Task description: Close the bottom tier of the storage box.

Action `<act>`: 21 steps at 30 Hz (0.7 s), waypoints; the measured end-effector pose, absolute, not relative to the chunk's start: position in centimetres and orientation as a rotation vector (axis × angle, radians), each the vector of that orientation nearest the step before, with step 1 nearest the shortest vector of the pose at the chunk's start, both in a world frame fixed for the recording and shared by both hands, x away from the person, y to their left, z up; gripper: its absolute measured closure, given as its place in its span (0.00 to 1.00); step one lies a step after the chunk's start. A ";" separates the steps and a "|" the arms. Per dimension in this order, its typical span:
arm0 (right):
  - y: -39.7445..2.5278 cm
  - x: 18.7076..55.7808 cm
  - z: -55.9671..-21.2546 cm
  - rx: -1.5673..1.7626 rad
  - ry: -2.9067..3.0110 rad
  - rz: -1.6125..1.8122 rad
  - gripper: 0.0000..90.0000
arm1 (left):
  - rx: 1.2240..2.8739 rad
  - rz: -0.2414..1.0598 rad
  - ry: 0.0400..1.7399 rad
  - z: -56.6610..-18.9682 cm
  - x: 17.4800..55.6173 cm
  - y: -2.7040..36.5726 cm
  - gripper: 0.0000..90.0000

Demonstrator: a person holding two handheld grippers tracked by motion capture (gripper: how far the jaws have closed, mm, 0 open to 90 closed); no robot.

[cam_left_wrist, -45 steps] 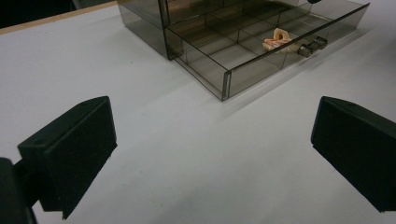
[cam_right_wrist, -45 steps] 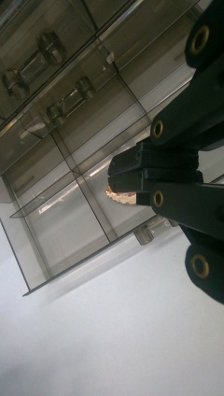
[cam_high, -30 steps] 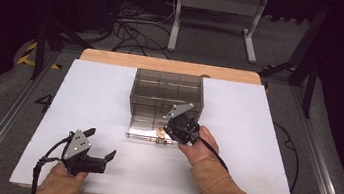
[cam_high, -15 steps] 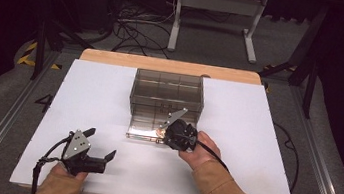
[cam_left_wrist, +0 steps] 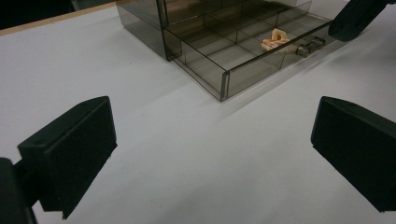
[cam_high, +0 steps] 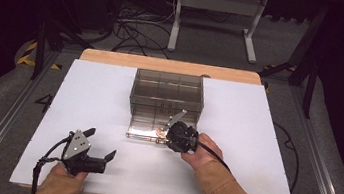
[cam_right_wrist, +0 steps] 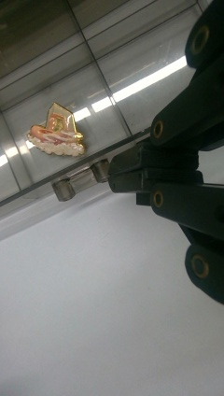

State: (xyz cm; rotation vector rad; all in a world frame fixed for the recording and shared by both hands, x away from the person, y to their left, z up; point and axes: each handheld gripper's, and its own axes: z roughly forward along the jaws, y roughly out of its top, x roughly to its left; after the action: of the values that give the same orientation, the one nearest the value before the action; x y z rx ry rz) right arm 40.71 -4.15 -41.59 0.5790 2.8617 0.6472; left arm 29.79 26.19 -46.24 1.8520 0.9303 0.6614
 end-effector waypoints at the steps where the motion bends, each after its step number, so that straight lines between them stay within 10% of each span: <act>1: -4.2 40.8 -41.7 0.581 2.864 0.641 1.00 | 1.852 0.661 0.931 -46.2 29.8 26.2 0.01; 21: -4.0 41.3 -42.8 0.617 2.871 0.588 1.00 | 1.850 0.662 0.930 -46.2 29.8 26.2 0.01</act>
State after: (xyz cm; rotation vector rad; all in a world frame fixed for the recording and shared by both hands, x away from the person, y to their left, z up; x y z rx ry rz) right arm 41.28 -3.96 -42.83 0.6166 2.8710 0.5879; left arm 29.77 26.20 -46.24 1.8500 0.9304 0.6616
